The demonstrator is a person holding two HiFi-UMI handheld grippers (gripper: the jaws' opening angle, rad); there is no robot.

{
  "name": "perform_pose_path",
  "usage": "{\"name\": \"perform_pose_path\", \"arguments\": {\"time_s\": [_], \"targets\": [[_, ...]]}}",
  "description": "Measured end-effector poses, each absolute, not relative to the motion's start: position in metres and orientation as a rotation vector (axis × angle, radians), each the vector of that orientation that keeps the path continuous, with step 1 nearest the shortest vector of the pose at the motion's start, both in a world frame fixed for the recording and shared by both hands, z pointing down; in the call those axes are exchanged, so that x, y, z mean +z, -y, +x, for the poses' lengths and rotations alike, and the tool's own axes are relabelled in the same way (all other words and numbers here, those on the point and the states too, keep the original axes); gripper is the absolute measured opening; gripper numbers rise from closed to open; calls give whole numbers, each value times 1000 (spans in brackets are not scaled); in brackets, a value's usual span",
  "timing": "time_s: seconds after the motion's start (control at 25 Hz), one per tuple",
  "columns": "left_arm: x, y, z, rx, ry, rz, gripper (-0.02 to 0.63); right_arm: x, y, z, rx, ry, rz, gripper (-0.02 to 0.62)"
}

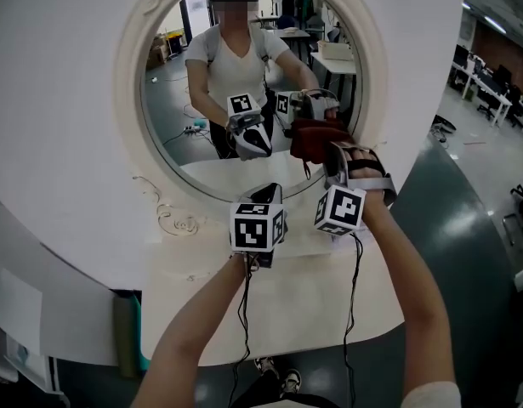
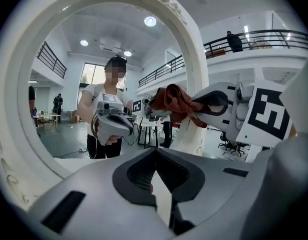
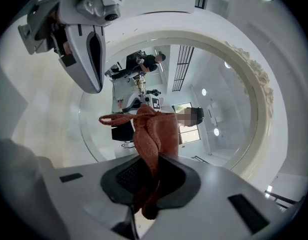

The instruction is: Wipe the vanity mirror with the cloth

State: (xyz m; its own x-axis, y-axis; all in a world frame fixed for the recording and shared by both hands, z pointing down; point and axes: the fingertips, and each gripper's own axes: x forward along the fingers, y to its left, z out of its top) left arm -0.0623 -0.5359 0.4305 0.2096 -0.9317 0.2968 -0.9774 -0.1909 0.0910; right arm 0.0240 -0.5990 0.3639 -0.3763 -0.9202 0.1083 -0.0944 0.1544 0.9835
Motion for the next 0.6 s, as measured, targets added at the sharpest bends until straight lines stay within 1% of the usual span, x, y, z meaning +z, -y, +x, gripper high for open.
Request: {"name": "perform_pose_path", "arguments": {"time_s": [0.36, 0.6], "targets": [[484, 525, -76, 284, 1775, 2139, 11, 449, 581, -11, -1210, 1709, 830, 63], [516, 511, -90, 286, 1752, 2076, 11, 491, 572, -32, -1156, 1741, 751, 63]]}}
